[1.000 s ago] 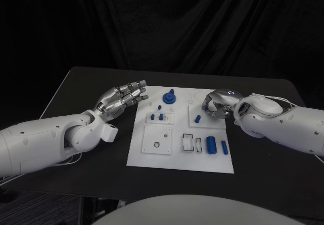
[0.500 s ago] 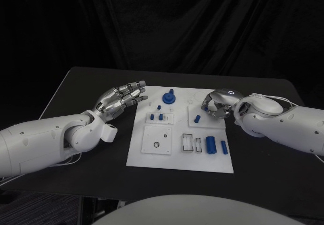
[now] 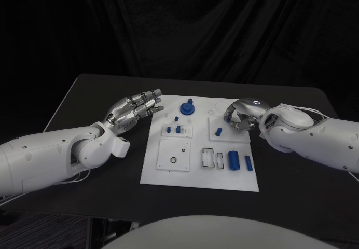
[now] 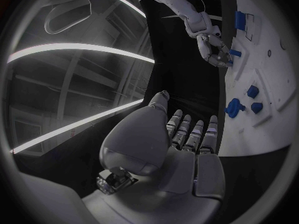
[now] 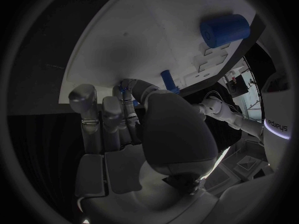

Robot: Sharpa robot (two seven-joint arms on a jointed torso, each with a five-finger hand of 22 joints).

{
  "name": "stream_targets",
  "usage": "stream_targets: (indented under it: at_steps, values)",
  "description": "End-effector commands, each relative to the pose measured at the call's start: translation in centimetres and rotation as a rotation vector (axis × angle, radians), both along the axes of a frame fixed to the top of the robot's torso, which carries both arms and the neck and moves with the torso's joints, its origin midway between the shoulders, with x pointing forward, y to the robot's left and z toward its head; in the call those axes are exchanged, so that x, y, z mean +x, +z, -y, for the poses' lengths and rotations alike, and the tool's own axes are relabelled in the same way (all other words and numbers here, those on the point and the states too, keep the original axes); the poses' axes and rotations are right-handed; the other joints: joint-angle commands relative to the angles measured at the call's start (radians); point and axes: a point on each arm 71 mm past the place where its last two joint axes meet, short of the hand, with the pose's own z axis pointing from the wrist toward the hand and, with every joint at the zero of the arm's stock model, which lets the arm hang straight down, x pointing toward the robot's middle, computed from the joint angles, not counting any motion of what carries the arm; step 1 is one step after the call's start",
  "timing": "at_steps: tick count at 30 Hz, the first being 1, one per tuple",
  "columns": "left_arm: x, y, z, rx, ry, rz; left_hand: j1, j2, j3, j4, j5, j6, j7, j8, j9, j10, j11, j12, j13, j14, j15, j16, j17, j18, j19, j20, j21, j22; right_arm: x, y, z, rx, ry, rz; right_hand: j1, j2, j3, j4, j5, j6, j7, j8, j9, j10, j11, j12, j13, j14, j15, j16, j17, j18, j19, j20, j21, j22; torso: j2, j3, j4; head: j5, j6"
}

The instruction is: Assemble the parts on the task board

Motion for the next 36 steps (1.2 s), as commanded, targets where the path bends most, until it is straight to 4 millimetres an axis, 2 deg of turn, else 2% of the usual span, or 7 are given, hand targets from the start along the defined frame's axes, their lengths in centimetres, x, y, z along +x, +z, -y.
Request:
stream_targets:
  at_steps: [1,5,14,25,30,36]
  values:
    - [-0.1,1.0,-0.2,-0.094,0.018,0.111,-0.001,0.009,0.003,-0.006,0.007,-0.004,0.008,-0.003,-0.002,-0.006,0.003,-0.002,-0.001,0.004,0.006,0.006,0.001,0.013,0.008,0.001,0.006,0.002,0.0,0.3,0.1,0.026,-0.003,0.044,0.001,0.013,-0.007,0.000,-0.010,0.012,-0.001,0.010,0.010,0.015,-0.003,0.003,0.000,-0.001,-0.008,0.005,-0.003,0.001,0.000,-0.010,0.006,0.098,0.000,-0.0002,0.0001,0.002,0.000]
    - [-0.1,0.9,-0.2,-0.092,0.018,0.109,-0.002,0.009,0.003,-0.006,0.007,-0.004,0.007,-0.003,-0.002,-0.006,0.004,-0.002,-0.001,0.004,0.007,0.007,0.001,0.012,0.009,0.001,0.006,0.001,0.1,0.5,0.1,0.038,-0.003,0.064,-0.002,0.017,-0.012,0.001,-0.027,0.016,-0.004,0.020,0.021,0.027,-0.007,0.001,-0.003,0.001,-0.011,0.006,-0.005,0.000,0.003,-0.013,0.010,0.098,0.000,-0.0002,0.0001,0.004,0.000]
    - [-0.1,0.8,-0.3,-0.089,0.018,0.104,-0.003,0.011,0.004,-0.007,0.007,-0.005,0.007,-0.003,-0.002,-0.006,0.006,-0.002,-0.001,0.005,0.008,0.008,0.002,0.011,0.010,0.001,0.006,0.001,0.1,1.0,0.4,0.056,-0.010,0.088,-0.005,0.017,-0.015,0.003,-0.033,0.015,-0.005,0.022,0.024,0.029,-0.008,-0.001,-0.004,0.003,-0.012,0.006,-0.005,-0.001,0.004,-0.014,0.012,0.099,0.000,-0.0001,-0.0001,0.007,0.000]
    - [-0.1,0.8,-0.4,-0.084,0.021,0.101,-0.004,0.012,0.005,-0.007,0.007,-0.005,0.007,-0.003,-0.002,-0.006,0.008,-0.001,-0.001,0.006,0.010,0.008,0.002,0.010,0.011,0.001,0.007,0.001,-0.6,4.3,0.3,0.085,-0.005,0.126,-0.005,0.015,-0.017,0.002,-0.035,0.013,-0.005,0.023,0.027,0.031,-0.008,-0.004,-0.006,0.004,-0.012,0.008,-0.004,-0.002,0.006,-0.014,0.017,0.100,0.000,-0.0005,0.0000,0.019,0.000]
    - [0.0,0.7,-0.3,-0.083,0.020,0.100,-0.005,0.013,0.006,-0.007,0.006,-0.006,0.007,-0.004,-0.002,-0.007,0.009,-0.002,-0.001,0.005,0.010,0.008,0.001,0.009,0.010,0.001,0.006,-0.002,-2.0,5.3,-0.8,0.116,0.035,0.125,-0.001,0.012,-0.018,-0.002,-0.035,0.012,-0.006,0.025,0.029,0.034,-0.009,-0.005,-0.007,0.007,-0.013,0.010,-0.001,-0.002,0.008,-0.015,0.020,0.101,0.000,-0.0011,-0.0006,0.021,0.000]
    - [0.0,0.7,-0.3,-0.081,0.020,0.098,-0.006,0.014,0.007,-0.007,0.006,-0.007,0.008,-0.004,-0.003,-0.007,0.010,-0.001,-0.001,0.005,0.011,0.008,0.001,0.008,0.010,0.001,0.006,-0.004,-4.4,5.7,-3.7,0.136,0.126,0.087,0.002,0.007,-0.020,-0.006,-0.034,0.010,-0.006,0.025,0.032,0.038,-0.010,-0.006,-0.008,0.013,-0.014,0.019,0.009,-0.005,0.014,-0.016,0.034,0.104,0.000,-0.0008,0.0007,0.024,0.000]
